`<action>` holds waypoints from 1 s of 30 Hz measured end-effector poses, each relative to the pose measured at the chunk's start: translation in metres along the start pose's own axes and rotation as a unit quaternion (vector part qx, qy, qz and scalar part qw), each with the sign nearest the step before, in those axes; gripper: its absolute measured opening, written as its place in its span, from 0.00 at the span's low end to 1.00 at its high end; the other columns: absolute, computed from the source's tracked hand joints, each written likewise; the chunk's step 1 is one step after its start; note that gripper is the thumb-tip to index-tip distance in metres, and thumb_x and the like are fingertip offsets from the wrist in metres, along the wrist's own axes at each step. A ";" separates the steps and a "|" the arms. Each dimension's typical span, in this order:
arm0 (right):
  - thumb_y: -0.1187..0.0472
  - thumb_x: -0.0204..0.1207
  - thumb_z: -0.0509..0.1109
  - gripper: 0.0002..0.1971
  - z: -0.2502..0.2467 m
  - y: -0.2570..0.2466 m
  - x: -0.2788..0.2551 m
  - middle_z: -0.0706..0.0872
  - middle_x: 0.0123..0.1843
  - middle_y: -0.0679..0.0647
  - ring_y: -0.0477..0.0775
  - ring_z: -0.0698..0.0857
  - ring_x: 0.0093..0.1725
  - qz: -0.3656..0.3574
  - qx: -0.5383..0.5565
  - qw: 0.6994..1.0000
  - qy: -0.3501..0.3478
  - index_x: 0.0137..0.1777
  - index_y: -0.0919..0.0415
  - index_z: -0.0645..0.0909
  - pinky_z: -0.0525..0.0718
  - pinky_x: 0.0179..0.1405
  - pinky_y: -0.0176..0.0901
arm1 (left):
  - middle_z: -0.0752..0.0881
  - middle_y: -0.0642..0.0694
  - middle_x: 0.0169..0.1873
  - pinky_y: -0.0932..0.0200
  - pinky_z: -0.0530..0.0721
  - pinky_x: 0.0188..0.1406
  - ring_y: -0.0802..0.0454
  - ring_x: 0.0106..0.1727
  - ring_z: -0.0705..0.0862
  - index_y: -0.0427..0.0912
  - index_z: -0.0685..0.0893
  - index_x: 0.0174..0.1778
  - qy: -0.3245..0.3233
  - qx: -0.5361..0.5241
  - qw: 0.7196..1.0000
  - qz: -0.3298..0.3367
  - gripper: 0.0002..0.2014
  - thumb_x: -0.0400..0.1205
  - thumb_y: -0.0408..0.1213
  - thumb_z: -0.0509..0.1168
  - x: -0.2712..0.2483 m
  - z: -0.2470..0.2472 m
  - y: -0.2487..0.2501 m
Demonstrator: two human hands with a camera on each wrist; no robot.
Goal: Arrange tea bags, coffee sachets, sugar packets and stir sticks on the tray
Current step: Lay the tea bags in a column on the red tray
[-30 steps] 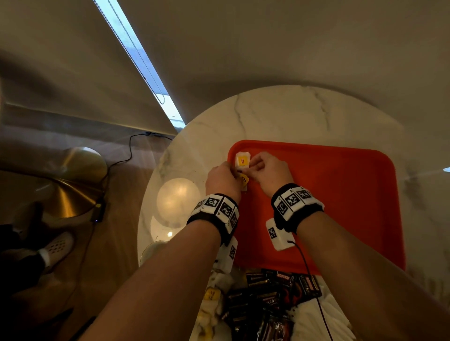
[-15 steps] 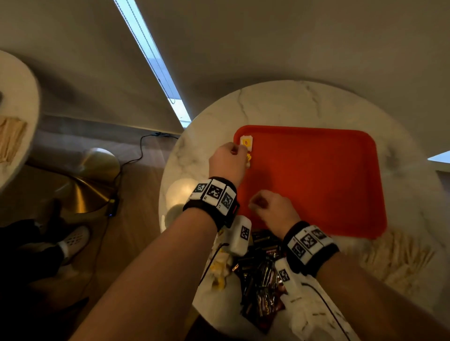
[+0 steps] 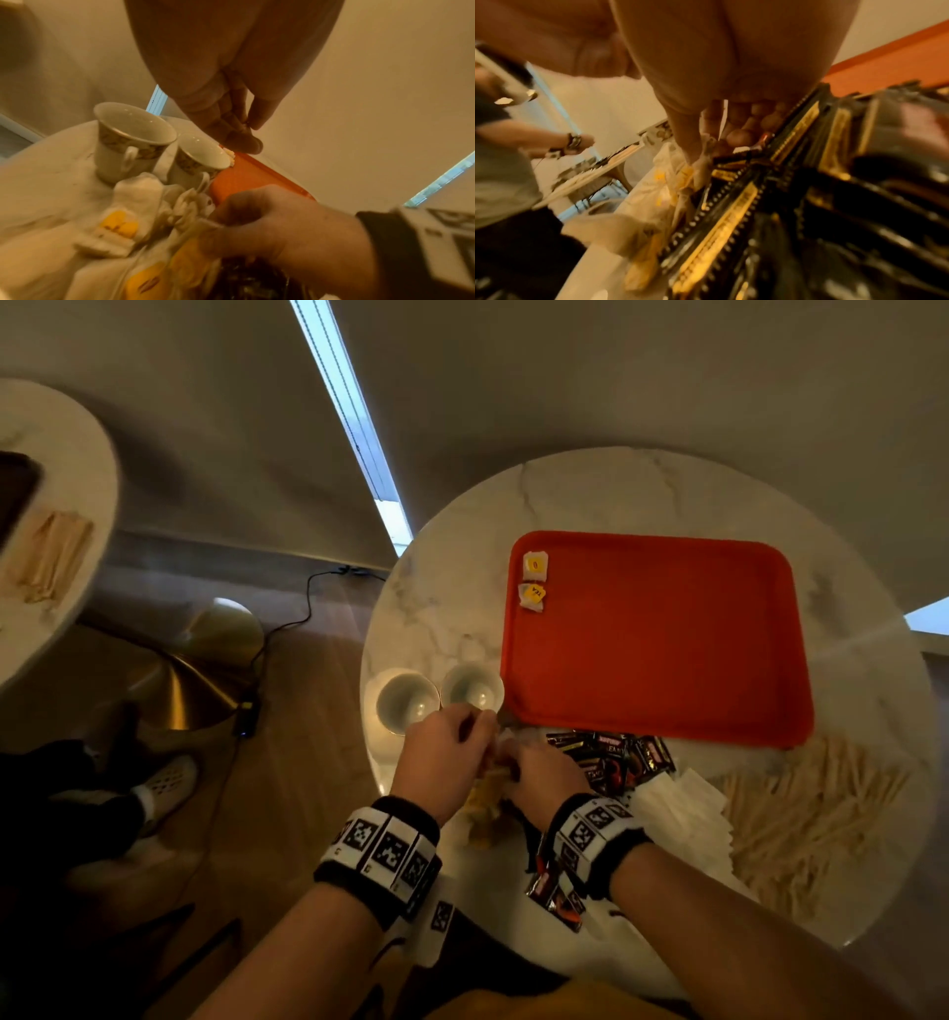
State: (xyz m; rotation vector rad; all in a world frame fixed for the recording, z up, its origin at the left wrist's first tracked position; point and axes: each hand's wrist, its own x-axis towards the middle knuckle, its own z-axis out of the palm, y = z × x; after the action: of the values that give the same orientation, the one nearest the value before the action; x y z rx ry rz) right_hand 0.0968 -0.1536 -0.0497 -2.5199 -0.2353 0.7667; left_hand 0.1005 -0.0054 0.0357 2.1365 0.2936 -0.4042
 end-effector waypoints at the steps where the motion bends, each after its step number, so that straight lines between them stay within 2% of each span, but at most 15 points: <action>1: 0.54 0.79 0.71 0.15 -0.002 0.001 -0.003 0.85 0.61 0.48 0.53 0.85 0.59 0.004 0.019 1.000 -0.002 0.66 0.44 0.82 0.86 0.59 0.52 | 0.90 0.49 0.33 0.56 0.90 0.39 0.56 0.33 0.89 0.46 0.88 0.46 -0.002 0.000 1.000 -0.002 0.13 0.89 0.48 0.63 -0.002 0.000 -0.008; 3: 0.55 0.80 0.72 0.13 -0.008 0.004 -0.008 0.87 0.56 0.46 0.51 0.85 0.55 0.004 0.041 0.999 -0.003 0.64 0.45 0.83 0.85 0.58 0.49 | 0.90 0.50 0.34 0.50 0.92 0.42 0.55 0.35 0.89 0.46 0.88 0.48 -0.010 0.005 1.000 -0.004 0.12 0.89 0.47 0.64 -0.006 0.001 -0.020; 6: 0.52 0.80 0.73 0.07 -0.020 0.009 -0.018 0.87 0.48 0.43 0.46 0.85 0.49 0.013 0.083 0.996 0.001 0.57 0.46 0.85 0.84 0.51 0.43 | 0.90 0.53 0.38 0.50 0.91 0.49 0.58 0.40 0.89 0.47 0.87 0.53 -0.023 0.035 0.999 0.008 0.09 0.89 0.45 0.63 -0.012 0.004 -0.030; 9: 0.53 0.78 0.76 0.08 -0.036 0.011 -0.029 0.88 0.45 0.41 0.38 0.85 0.44 0.015 0.183 0.983 0.018 0.56 0.48 0.86 0.81 0.45 0.33 | 0.89 0.54 0.42 0.49 0.89 0.52 0.58 0.44 0.88 0.49 0.86 0.56 -0.010 0.026 0.999 0.033 0.08 0.90 0.43 0.62 -0.013 0.007 -0.032; 11: 0.54 0.77 0.77 0.09 -0.052 0.008 -0.037 0.90 0.44 0.43 0.38 0.87 0.42 -0.001 0.237 0.971 0.031 0.56 0.48 0.87 0.82 0.42 0.30 | 0.88 0.55 0.46 0.48 0.88 0.55 0.60 0.49 0.87 0.50 0.86 0.58 0.002 -0.012 0.998 0.054 0.09 0.90 0.44 0.60 -0.011 0.009 -0.027; 13: 0.54 0.77 0.79 0.09 -0.070 0.004 -0.044 0.90 0.43 0.45 0.39 0.88 0.40 -0.014 0.277 0.960 0.041 0.55 0.48 0.87 0.83 0.39 0.31 | 0.88 0.58 0.51 0.50 0.86 0.61 0.64 0.55 0.85 0.54 0.84 0.62 0.009 -0.050 0.996 0.069 0.11 0.91 0.49 0.57 -0.009 0.011 -0.018; 15: 0.54 0.76 0.79 0.09 -0.087 0.002 -0.049 0.91 0.46 0.47 0.47 0.90 0.44 -0.020 0.316 0.947 0.051 0.55 0.48 0.87 0.88 0.44 0.41 | 0.87 0.60 0.57 0.51 0.85 0.65 0.65 0.60 0.85 0.58 0.81 0.67 -0.012 -0.129 0.990 0.048 0.19 0.89 0.59 0.53 -0.007 0.013 -0.005; 17: 0.53 0.76 0.79 0.10 -0.102 0.000 -0.052 0.91 0.47 0.50 0.51 0.90 0.45 -0.027 0.317 0.946 0.065 0.55 0.47 0.87 0.90 0.46 0.47 | 0.86 0.55 0.64 0.45 0.86 0.67 0.58 0.65 0.85 0.60 0.79 0.73 -0.071 -0.250 0.965 -0.018 0.28 0.84 0.69 0.50 -0.004 0.016 0.009; 19: 0.53 0.76 0.79 0.10 -0.115 -0.002 -0.055 0.90 0.44 0.48 0.44 0.88 0.41 -0.042 0.271 0.958 0.087 0.55 0.47 0.86 0.87 0.41 0.38 | 0.87 0.46 0.66 0.36 0.87 0.65 0.46 0.66 0.87 0.60 0.79 0.74 -0.132 -0.359 0.920 -0.081 0.30 0.83 0.71 0.51 0.001 0.020 0.025; 21: 0.56 0.76 0.79 0.12 -0.125 -0.006 -0.057 0.88 0.44 0.45 0.41 0.86 0.40 -0.053 0.229 0.967 0.102 0.57 0.49 0.85 0.85 0.39 0.33 | 0.88 0.39 0.64 0.34 0.88 0.62 0.40 0.63 0.89 0.52 0.81 0.72 -0.153 -0.428 0.883 -0.116 0.25 0.87 0.63 0.56 0.005 0.023 0.040; 23: 0.54 0.74 0.81 0.14 -0.132 -0.007 -0.055 0.87 0.45 0.45 0.42 0.86 0.42 -0.053 0.237 0.964 0.107 0.58 0.49 0.84 0.87 0.43 0.35 | 0.88 0.35 0.64 0.38 0.89 0.61 0.40 0.60 0.90 0.44 0.82 0.71 -0.147 -0.446 0.873 -0.134 0.18 0.91 0.50 0.58 0.010 0.026 0.051; 25: 0.51 0.76 0.78 0.13 -0.139 -0.008 -0.054 0.89 0.46 0.46 0.42 0.89 0.41 -0.041 0.282 0.952 0.114 0.58 0.50 0.85 0.87 0.42 0.34 | 0.88 0.33 0.64 0.42 0.90 0.60 0.37 0.62 0.89 0.39 0.81 0.70 -0.147 -0.455 0.867 -0.137 0.16 0.92 0.41 0.56 0.016 0.029 0.057; 27: 0.51 0.80 0.74 0.09 -0.143 -0.009 -0.051 0.91 0.43 0.47 0.43 0.91 0.37 -0.026 0.317 0.939 0.129 0.56 0.52 0.86 0.89 0.39 0.36 | 0.87 0.32 0.64 0.44 0.90 0.59 0.35 0.64 0.88 0.36 0.80 0.70 -0.149 -0.459 0.866 -0.130 0.16 0.93 0.37 0.54 0.019 0.033 0.061; 30: 0.57 0.82 0.73 0.03 -0.145 -0.005 -0.045 0.90 0.42 0.48 0.43 0.90 0.34 -0.016 0.294 0.943 0.152 0.51 0.54 0.86 0.89 0.34 0.37 | 0.86 0.31 0.64 0.39 0.87 0.64 0.38 0.61 0.88 0.36 0.80 0.70 -0.146 -0.461 0.868 -0.112 0.15 0.93 0.36 0.53 0.022 0.040 0.065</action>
State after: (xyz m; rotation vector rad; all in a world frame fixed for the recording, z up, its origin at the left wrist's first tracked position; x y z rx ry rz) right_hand 0.1413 -0.2220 0.0789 -2.0136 0.0585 0.3500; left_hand 0.1373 -0.0734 0.0551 1.0858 0.4502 -0.5694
